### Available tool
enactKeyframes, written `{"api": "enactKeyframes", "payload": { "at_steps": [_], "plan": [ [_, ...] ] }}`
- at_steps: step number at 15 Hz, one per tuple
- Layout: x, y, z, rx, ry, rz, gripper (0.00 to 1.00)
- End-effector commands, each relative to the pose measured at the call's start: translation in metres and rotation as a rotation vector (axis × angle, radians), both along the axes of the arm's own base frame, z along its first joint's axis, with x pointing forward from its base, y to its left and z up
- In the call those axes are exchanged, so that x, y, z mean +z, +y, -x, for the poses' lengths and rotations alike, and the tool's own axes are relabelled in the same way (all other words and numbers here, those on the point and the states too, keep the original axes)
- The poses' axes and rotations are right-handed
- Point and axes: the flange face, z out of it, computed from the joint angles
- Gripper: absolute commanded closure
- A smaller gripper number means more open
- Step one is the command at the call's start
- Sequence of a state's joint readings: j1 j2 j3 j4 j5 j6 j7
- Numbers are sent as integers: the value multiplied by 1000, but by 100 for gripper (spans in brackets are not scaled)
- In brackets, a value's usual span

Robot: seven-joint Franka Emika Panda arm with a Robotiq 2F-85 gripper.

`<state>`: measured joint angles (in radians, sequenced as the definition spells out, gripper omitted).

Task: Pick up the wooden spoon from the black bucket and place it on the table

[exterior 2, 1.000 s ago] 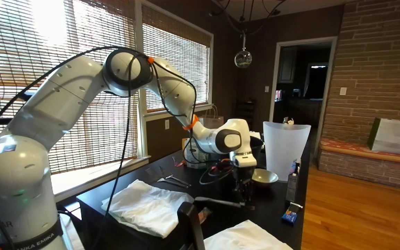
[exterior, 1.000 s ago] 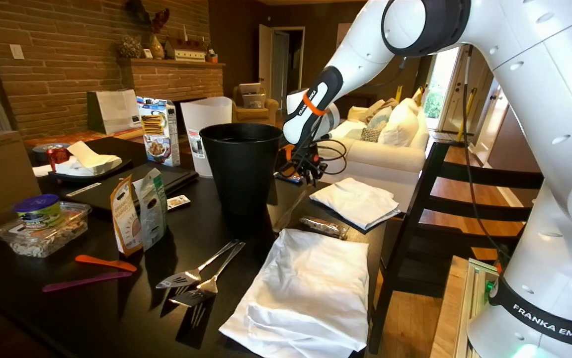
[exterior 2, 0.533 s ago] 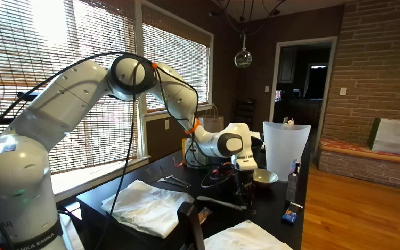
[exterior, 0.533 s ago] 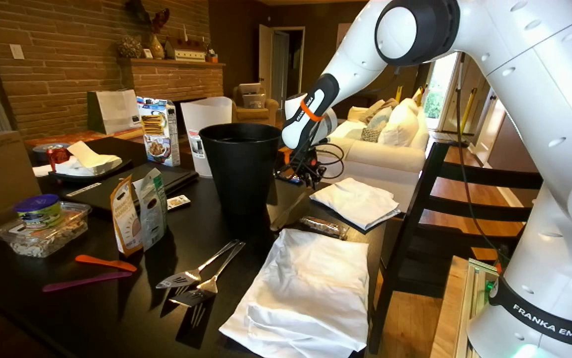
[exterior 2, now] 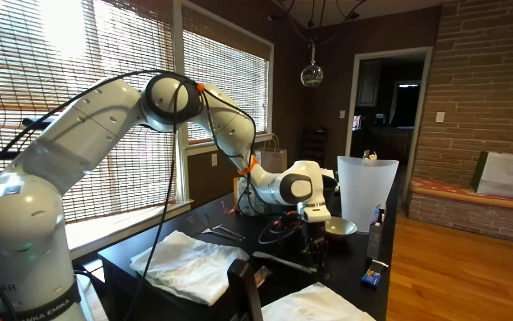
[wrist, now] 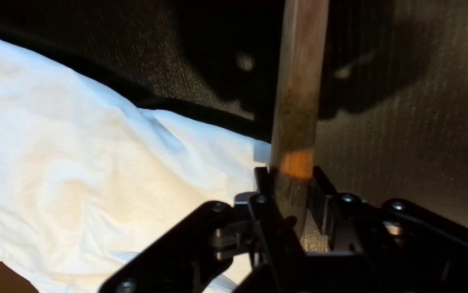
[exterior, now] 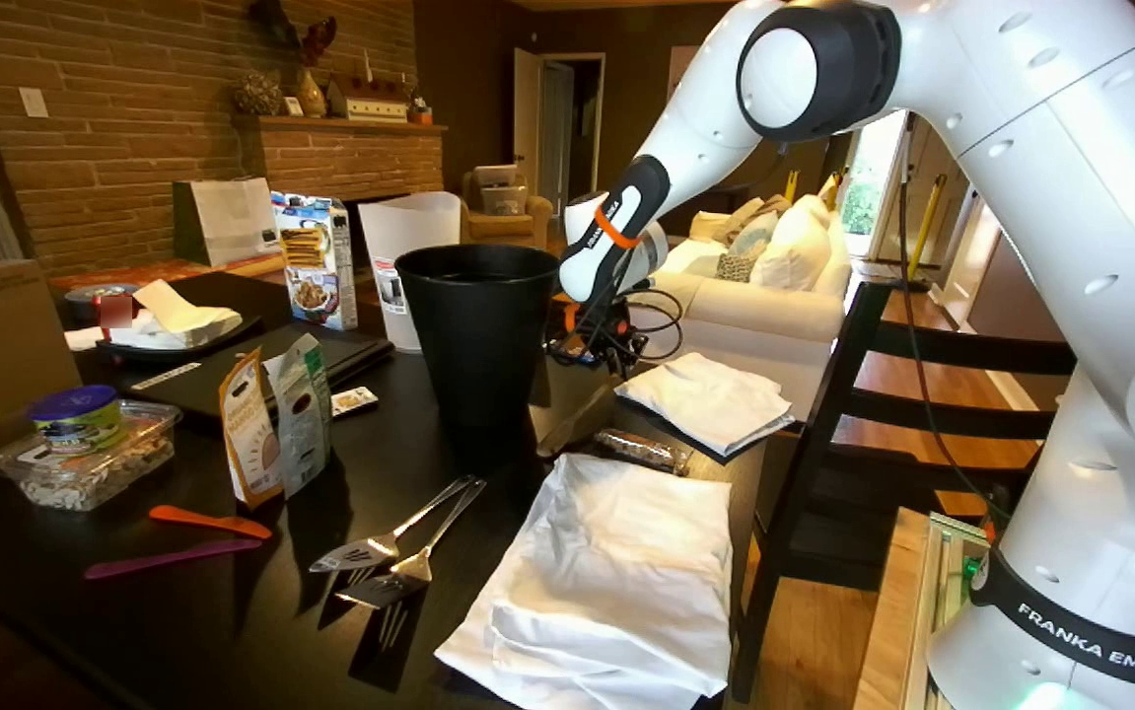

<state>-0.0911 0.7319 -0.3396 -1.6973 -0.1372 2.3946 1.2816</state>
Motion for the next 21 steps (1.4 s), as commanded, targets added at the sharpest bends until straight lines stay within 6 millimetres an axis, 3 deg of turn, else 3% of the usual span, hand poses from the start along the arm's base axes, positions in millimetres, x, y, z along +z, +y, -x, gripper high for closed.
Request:
{"api": "enactKeyframes", "payload": {
  "at_steps": [1,7,9,10,11,17,18,21],
  "plan": [
    [-4,-4,-2,0,-1,12,92],
    [-9,-5,2,12,21,10,86],
    [-10,-6,2,13,24,12,75],
    [-11,-6,3,13,27,12,56],
    [-11,-7,3,14,29,13,46],
    [9,-3,2,37,26,-4,6],
    [15,0,3,49,26,-6,1],
    [33,5,2,101,37,-22,0]
  ]
}}
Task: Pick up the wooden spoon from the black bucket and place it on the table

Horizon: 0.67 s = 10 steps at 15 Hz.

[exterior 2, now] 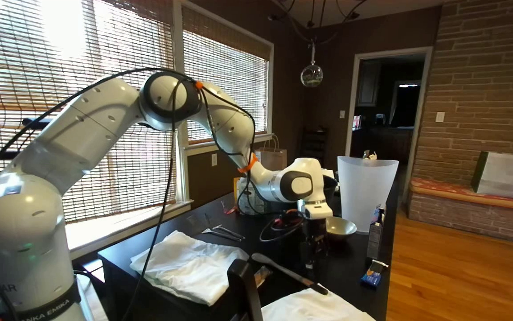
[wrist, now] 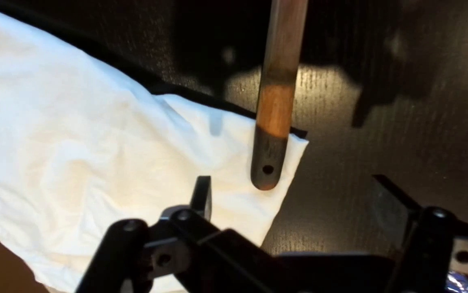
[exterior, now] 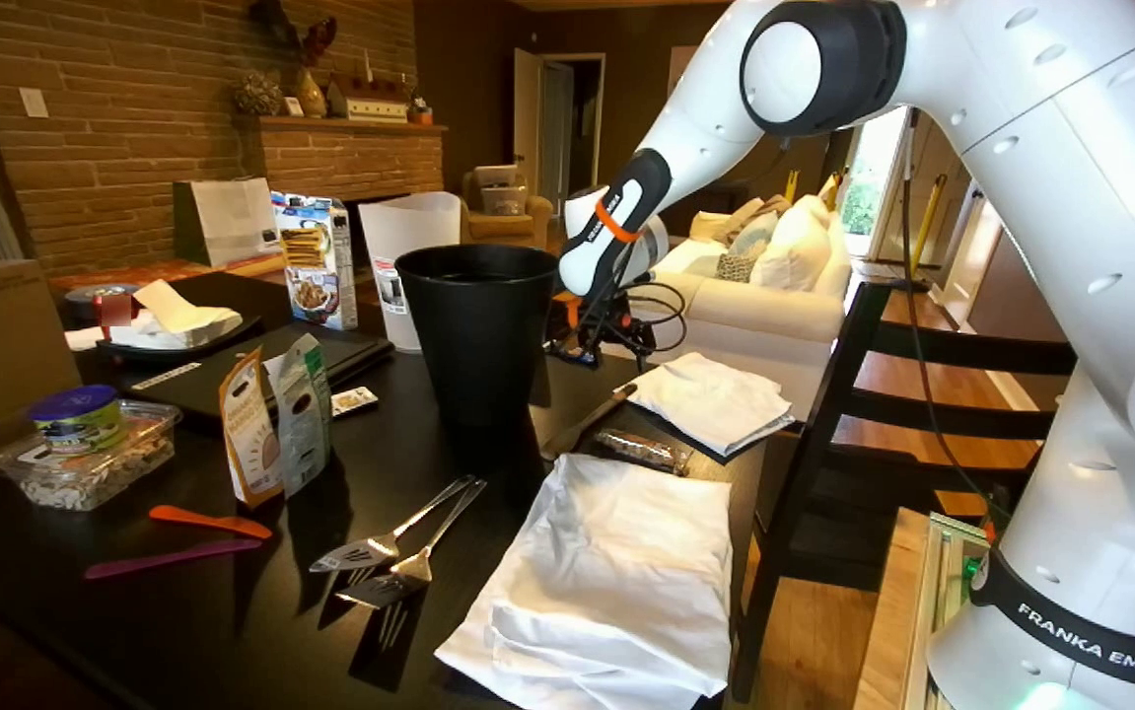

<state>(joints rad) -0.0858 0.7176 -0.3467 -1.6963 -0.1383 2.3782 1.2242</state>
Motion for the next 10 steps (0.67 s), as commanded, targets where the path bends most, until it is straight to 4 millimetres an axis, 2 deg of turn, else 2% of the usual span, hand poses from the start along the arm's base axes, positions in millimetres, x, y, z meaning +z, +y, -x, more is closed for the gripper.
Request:
{"api": "enactKeyframes", "payload": {
  "at_steps": [1,5,10],
  "plan": [
    [30,7,4,74,34,-20,0],
    [62,7,6,161,66,-22,0],
    [114,16,12,345,64,-96,0]
  ]
}}
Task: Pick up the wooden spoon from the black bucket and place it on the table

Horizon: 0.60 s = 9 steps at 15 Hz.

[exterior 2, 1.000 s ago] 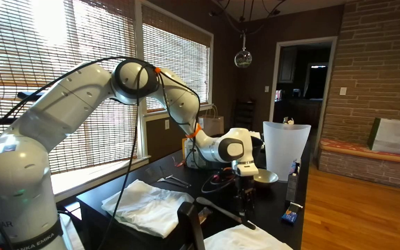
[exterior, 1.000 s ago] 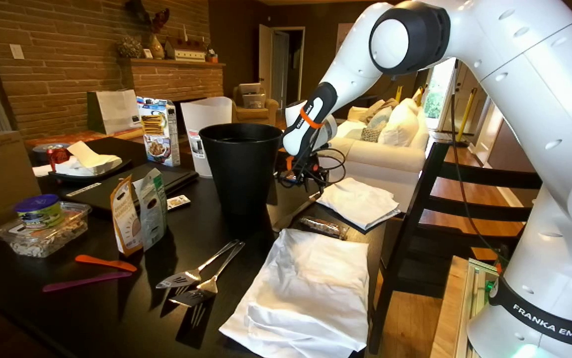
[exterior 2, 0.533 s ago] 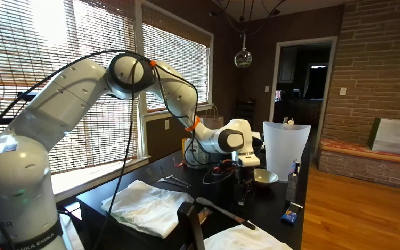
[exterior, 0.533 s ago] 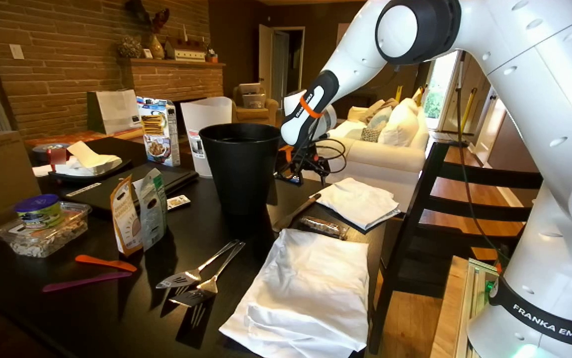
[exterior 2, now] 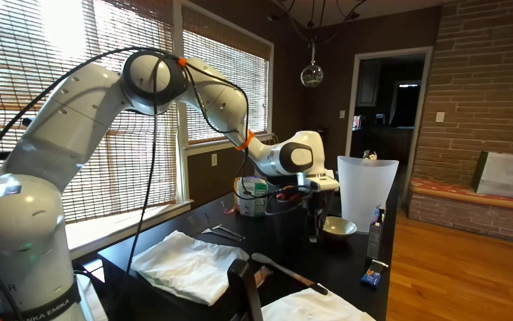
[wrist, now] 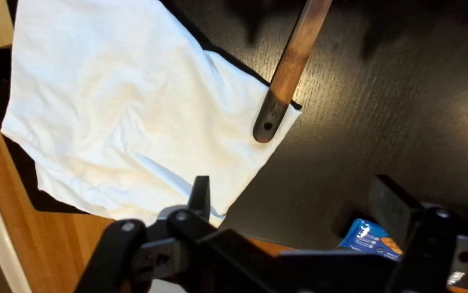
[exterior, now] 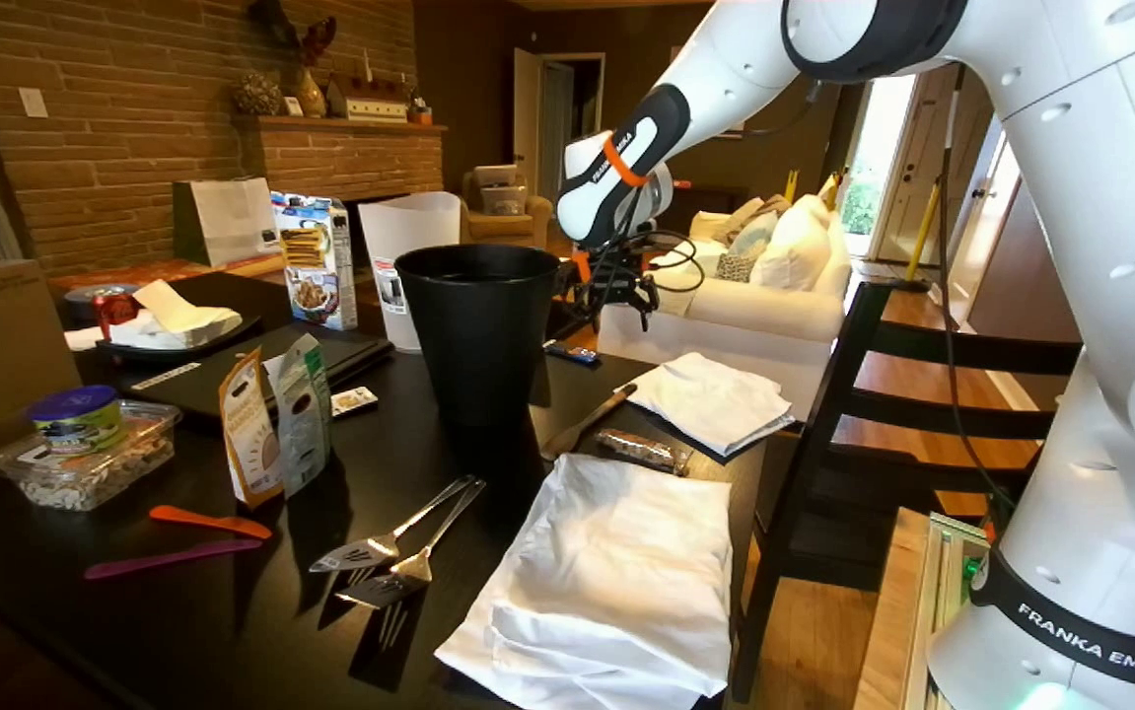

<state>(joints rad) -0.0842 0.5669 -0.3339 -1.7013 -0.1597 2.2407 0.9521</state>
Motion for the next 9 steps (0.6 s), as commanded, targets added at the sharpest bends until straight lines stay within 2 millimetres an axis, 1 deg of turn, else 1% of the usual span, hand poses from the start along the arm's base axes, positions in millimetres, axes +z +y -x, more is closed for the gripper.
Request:
{"api": "enactKeyframes", "payload": {
  "at_steps": [1,5,9],
  "plan": [
    [42,13,13,142,-6,-80,0],
    [80,27,16,250,22,-143,0],
    [107,35,24,332,61,-185,0]
  ]
}}
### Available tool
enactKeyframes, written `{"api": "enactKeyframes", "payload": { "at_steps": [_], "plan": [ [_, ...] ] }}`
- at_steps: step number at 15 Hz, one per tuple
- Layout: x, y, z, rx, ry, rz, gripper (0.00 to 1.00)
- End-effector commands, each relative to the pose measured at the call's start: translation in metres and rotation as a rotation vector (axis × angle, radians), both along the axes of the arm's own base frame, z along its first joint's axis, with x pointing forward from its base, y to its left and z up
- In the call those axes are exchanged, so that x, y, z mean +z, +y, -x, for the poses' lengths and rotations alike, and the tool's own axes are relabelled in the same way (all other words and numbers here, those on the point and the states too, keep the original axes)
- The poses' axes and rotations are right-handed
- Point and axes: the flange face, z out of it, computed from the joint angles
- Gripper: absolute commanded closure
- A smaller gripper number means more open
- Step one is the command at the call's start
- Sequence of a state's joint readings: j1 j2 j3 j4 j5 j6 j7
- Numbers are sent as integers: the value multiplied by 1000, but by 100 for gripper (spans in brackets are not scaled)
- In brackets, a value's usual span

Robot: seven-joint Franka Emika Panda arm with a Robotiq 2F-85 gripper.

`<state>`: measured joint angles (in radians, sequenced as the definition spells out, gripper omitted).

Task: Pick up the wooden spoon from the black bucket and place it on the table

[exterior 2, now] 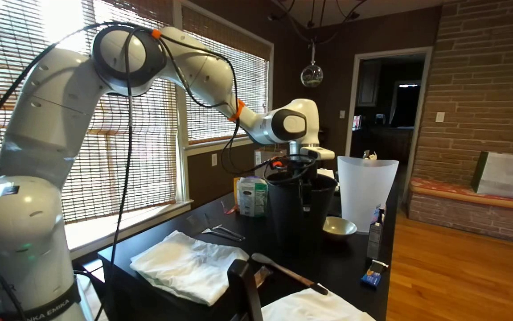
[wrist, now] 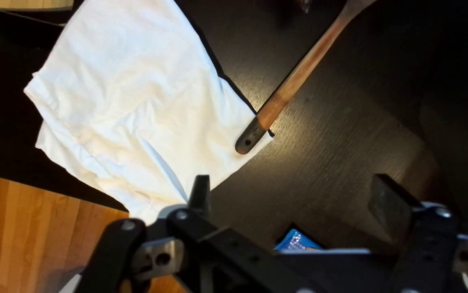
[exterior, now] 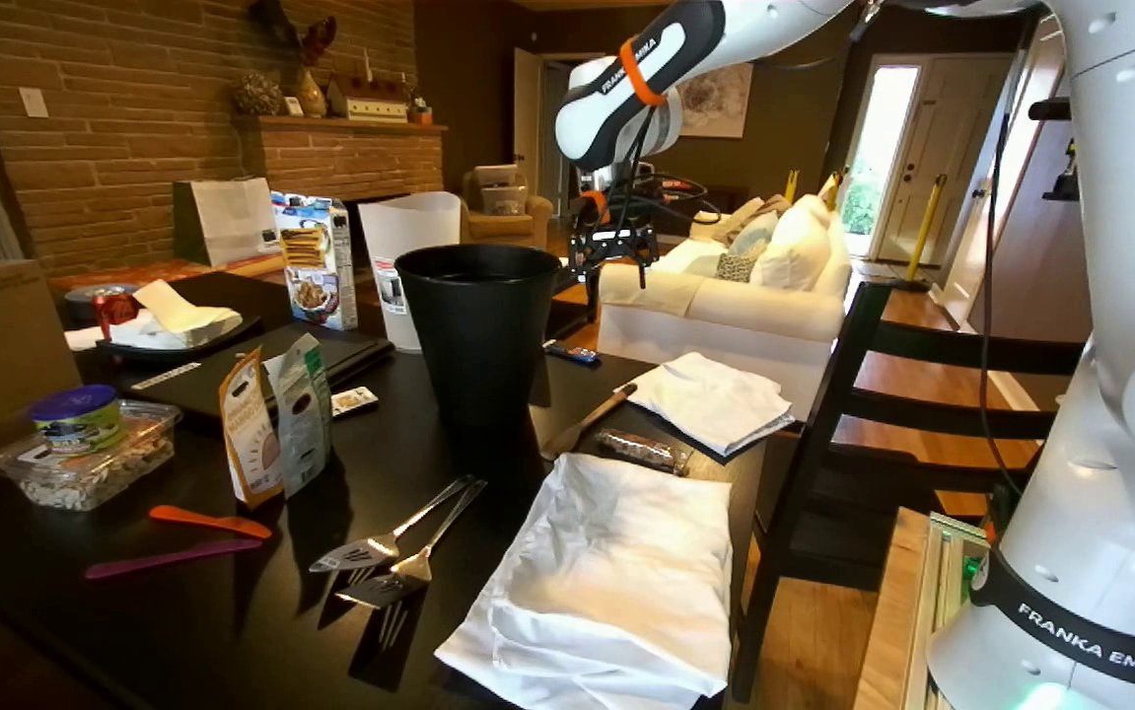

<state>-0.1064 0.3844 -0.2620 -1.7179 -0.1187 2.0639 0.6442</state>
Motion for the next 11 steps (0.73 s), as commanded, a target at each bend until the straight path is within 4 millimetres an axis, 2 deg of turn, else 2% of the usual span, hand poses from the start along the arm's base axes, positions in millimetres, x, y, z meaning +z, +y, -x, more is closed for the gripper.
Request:
{"api": "enactKeyframes", "payload": {
  "at_steps": [1,3,4,7,11],
  "plan": [
    [25,7,14,86,16,-69,0],
    [37,9,15,122,15,-83,0],
    [24,6,7,84,19,-38,0],
    [34,8,9,108,17,-48,0],
    [33,8,9,113,18,-50,0]
  ]
}}
